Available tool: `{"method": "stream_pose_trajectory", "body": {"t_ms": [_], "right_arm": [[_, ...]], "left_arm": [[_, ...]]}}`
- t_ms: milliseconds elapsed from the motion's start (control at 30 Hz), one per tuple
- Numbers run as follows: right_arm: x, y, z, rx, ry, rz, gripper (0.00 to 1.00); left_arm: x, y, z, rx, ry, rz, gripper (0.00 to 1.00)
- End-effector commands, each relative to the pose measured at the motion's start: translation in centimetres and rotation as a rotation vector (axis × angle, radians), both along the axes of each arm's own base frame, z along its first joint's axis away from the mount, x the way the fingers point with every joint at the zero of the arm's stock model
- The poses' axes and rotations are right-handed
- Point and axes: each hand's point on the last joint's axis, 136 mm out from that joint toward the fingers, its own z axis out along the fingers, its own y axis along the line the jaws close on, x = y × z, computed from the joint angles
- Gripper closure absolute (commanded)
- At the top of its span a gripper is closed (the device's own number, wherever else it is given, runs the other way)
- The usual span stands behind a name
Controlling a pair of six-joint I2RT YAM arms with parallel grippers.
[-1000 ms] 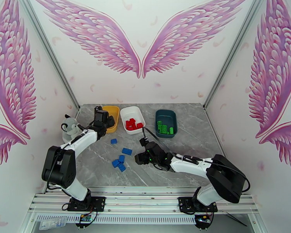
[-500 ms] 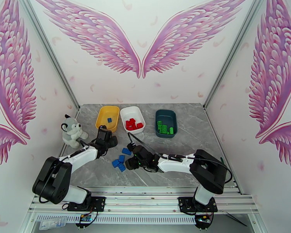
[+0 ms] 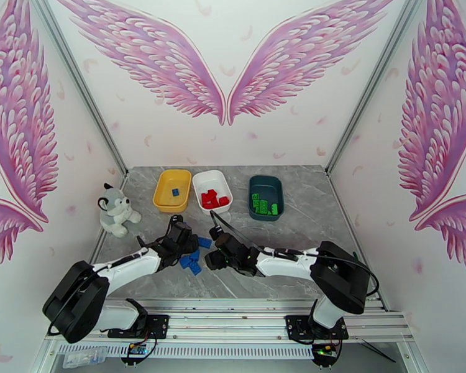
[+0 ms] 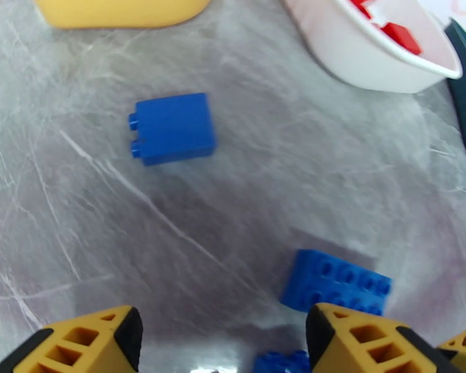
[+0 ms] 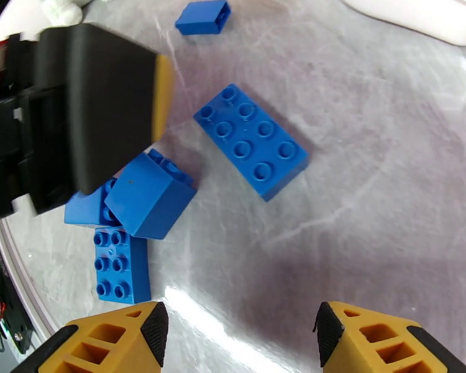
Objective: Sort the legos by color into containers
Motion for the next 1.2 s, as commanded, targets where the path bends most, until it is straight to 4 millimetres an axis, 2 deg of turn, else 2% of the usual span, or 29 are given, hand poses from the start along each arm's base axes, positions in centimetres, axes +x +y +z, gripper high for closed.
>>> {"method": "stream_pose_trajectory", "body": {"t_ms": [0, 267, 467, 733, 967, 1167], "right_arm": [[0.2, -2.3, -0.4, -0.046, -0.015, -0.041, 0.3], [0.0, -4.7, -0.8, -0.061, -0.006, -0.089, 0.28], [-0.2, -5.0, -0.6, -0.05, -0.008, -0.101, 0.29], [-0.2, -5.2, -0.5, -0.039, -0.01, -0.111, 0.29], [-0.2, -5.4, -0.6, -0.043, -0.015, -0.116, 0.29], [-0.1, -5.3, -0.2, -0.031, -0.027, -0.109, 0.29]], "left_arm": [[-1.2, 0.5, 0.5, 0.041, -0.004, -0.015, 0.25], [-2.9, -1.6, -1.2, 0.145, 0.074, -0.148, 0.31], [-3.5, -2.4, -2.6, 0.223, 0.124, -0.185, 0.35], [-3.3, -3.4, -3.4, 0.275, 0.158, -0.227, 0.43], [-3.3, -4.0, -3.2, 0.279, 0.153, -0.237, 0.62], [-3.1, -3.7, -1.8, 0.278, 0.125, -0.212, 0.68]]}}
